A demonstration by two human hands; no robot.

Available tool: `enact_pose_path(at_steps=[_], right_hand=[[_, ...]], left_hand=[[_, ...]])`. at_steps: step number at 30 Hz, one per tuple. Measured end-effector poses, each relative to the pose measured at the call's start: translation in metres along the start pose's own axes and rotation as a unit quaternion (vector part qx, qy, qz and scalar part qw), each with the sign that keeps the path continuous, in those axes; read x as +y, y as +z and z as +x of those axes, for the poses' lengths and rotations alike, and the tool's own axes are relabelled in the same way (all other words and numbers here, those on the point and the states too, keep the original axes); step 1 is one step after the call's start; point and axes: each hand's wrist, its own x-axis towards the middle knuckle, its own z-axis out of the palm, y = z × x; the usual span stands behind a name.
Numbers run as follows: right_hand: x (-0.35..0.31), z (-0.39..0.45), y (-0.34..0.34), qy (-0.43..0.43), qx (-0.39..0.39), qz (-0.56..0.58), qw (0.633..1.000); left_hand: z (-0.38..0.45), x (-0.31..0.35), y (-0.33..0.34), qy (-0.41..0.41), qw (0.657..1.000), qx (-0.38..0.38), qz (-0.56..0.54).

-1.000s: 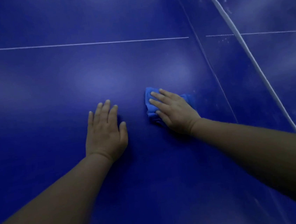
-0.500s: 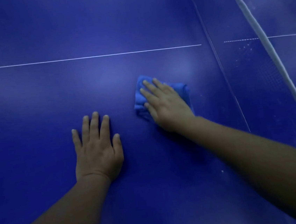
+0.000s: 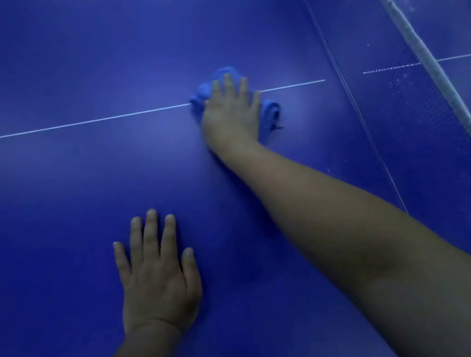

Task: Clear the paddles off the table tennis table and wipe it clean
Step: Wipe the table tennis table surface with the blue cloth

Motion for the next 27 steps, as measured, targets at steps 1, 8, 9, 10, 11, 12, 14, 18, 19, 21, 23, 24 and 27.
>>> enact_pose_path(at_steps=[1,8,9,10,11,12,14,18,19,21,23,24,27], right_hand=[[0.023,-0.003,-0.004,0.049,0.018,-0.002,0.999],[0.042,-0.057,-0.006,0.123,0.036,0.007,0.992],[0.028,-0.040,-0.007,0.098,0.021,0.018,0.995],[0.016,-0.021,-0.006,0.077,0.004,0.029,0.997],[0.009,-0.001,-0.007,0.068,-0.011,0.037,0.997],[0.009,0.018,-0.008,0.074,-0.018,0.041,0.996],[0.029,0.043,-0.012,0.124,0.001,0.036,0.992],[0.095,-0.005,-0.019,0.264,0.054,0.028,0.962],[0.100,-0.025,-0.018,0.285,0.056,0.026,0.957],[0.090,-0.044,-0.010,0.291,0.061,0.015,0.955],[0.067,-0.024,-0.011,0.246,0.058,0.016,0.967],[0.056,-0.005,-0.013,0.220,0.048,0.019,0.974],[0.056,0.043,-0.022,0.207,0.022,0.038,0.977]], left_hand=[[0.000,-0.001,0.000,0.003,1.000,0.000,0.002],[-0.001,0.000,-0.002,0.004,1.000,-0.007,-0.007],[-0.001,-0.001,-0.001,0.004,1.000,-0.006,-0.007],[0.000,-0.001,-0.001,0.004,1.000,-0.005,-0.005],[0.000,-0.001,0.000,0.003,1.000,-0.005,-0.004],[0.000,-0.001,0.000,0.003,1.000,-0.004,-0.008],[0.000,-0.001,0.000,0.006,1.000,-0.002,-0.012],[-0.001,-0.002,-0.001,0.001,1.000,-0.017,-0.011],[0.000,-0.001,-0.001,0.000,1.000,-0.018,-0.010],[-0.001,0.000,-0.001,0.000,1.000,-0.024,-0.004],[0.000,0.000,-0.002,0.002,1.000,-0.022,-0.004],[0.000,0.000,-0.002,0.002,1.000,-0.020,-0.002],[0.000,0.001,-0.001,0.002,1.000,-0.021,0.006]])
